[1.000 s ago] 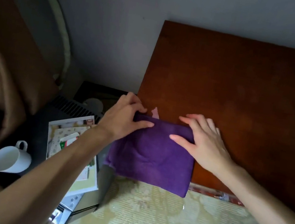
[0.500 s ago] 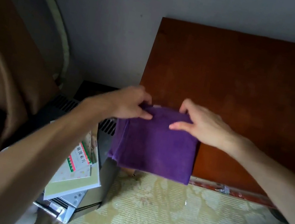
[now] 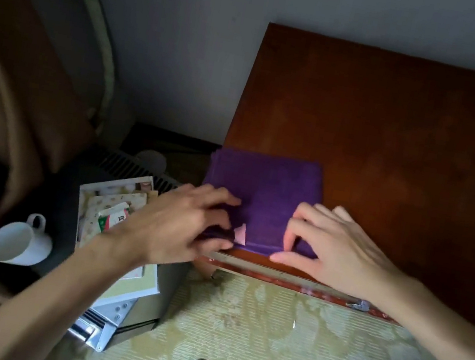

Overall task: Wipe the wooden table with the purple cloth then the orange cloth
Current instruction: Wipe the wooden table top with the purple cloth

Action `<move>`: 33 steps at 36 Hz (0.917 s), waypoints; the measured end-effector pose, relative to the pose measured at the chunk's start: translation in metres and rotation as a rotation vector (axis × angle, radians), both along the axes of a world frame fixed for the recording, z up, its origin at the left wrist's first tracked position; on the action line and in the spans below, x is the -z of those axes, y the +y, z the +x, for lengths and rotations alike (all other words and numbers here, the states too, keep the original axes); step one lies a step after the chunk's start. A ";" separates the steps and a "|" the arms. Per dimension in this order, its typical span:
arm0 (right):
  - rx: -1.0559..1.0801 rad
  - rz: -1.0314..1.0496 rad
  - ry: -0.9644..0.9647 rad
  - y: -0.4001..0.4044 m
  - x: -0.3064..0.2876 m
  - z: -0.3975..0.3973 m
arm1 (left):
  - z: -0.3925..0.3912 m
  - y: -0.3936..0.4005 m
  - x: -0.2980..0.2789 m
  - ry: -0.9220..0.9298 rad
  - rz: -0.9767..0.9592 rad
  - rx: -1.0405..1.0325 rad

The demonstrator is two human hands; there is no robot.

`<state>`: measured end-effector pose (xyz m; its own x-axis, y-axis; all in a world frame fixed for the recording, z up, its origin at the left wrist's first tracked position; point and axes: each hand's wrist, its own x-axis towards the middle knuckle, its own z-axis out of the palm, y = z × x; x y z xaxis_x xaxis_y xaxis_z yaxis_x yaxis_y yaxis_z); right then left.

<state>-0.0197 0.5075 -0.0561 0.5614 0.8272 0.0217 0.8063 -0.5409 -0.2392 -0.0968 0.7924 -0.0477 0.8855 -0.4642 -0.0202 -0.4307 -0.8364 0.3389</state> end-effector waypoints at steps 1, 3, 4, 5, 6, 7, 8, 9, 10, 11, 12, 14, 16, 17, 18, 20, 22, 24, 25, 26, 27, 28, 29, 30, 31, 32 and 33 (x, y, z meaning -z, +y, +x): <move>0.047 0.039 0.003 0.004 0.004 0.000 | -0.002 0.001 0.006 -0.028 -0.048 -0.037; 0.156 0.152 -0.019 0.017 0.007 0.010 | 0.001 0.004 0.012 -0.096 -0.145 -0.147; 0.208 0.195 -0.030 0.025 0.007 0.018 | 0.005 0.006 0.014 -0.121 -0.178 -0.213; 0.249 0.213 -0.032 0.034 0.008 0.025 | 0.009 0.008 0.016 -0.124 -0.200 -0.273; 0.272 0.204 -0.023 0.045 0.011 0.030 | 0.013 0.010 0.018 -0.101 -0.211 -0.321; 0.272 0.171 -0.003 0.055 0.015 0.033 | 0.016 0.012 0.020 -0.072 -0.218 -0.351; 0.251 0.121 0.020 0.066 0.021 0.033 | 0.017 0.014 0.023 -0.057 -0.221 -0.372; 0.221 0.058 0.024 0.075 0.028 0.031 | 0.018 0.017 0.025 -0.059 -0.226 -0.392; 0.191 -0.003 -0.003 0.081 0.035 0.028 | 0.018 0.019 0.027 -0.068 -0.234 -0.419; 0.172 -0.047 -0.040 0.084 0.040 0.024 | 0.018 0.020 0.028 -0.076 -0.254 -0.454; 0.168 -0.068 -0.063 0.084 0.043 0.019 | 0.017 0.022 0.029 -0.077 -0.283 -0.491; 0.154 -0.063 -0.080 0.079 0.044 0.007 | 0.013 0.024 0.031 -0.061 -0.349 -0.535; 0.088 -0.035 -0.098 0.072 0.047 -0.006 | 0.010 0.028 0.036 -0.045 -0.370 -0.518; 0.043 -0.035 -0.106 0.069 0.048 -0.011 | 0.010 0.030 0.039 -0.038 -0.368 -0.499; 0.003 -0.045 -0.115 0.068 0.049 -0.013 | 0.010 0.032 0.040 -0.025 -0.364 -0.489; -0.051 -0.082 -0.121 0.066 0.049 -0.014 | 0.014 0.035 0.042 -0.014 -0.371 -0.500; -0.115 -0.114 -0.131 0.063 0.047 -0.006 | 0.020 0.036 0.040 -0.026 -0.403 -0.528; -0.220 -0.151 -0.141 0.061 0.044 0.012 | 0.029 0.034 0.036 -0.052 -0.419 -0.539; -0.274 -0.165 -0.128 0.060 0.041 0.022 | 0.031 0.032 0.035 -0.064 -0.415 -0.536; -0.312 -0.170 -0.108 0.059 0.038 0.037 | 0.038 0.030 0.034 -0.072 -0.411 -0.529; -0.339 -0.175 -0.088 0.060 0.036 0.052 | 0.042 0.027 0.033 -0.081 -0.410 -0.521; -0.363 -0.183 -0.077 0.062 0.034 0.063 | 0.043 0.023 0.032 -0.095 -0.407 -0.508; -0.380 -0.189 -0.075 0.064 0.033 0.074 | 0.044 0.018 0.031 -0.107 -0.405 -0.493; -0.387 -0.188 -0.078 0.067 0.033 0.087 | 0.047 0.013 0.030 -0.120 -0.406 -0.480; -0.386 -0.185 -0.076 0.069 0.034 0.102 | 0.053 0.008 0.029 -0.144 -0.409 -0.464; -0.380 -0.186 -0.069 0.071 0.034 0.117 | 0.060 0.002 0.028 -0.172 -0.413 -0.443; -0.372 -0.189 -0.064 0.073 0.034 0.132 | 0.067 -0.003 0.029 -0.196 -0.415 -0.426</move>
<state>0.1126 0.5803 -0.0900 0.2259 0.9662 -0.1242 0.9651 -0.2393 -0.1066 -0.0300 0.7890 -0.0764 0.9635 -0.0040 0.2678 -0.1757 -0.7641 0.6207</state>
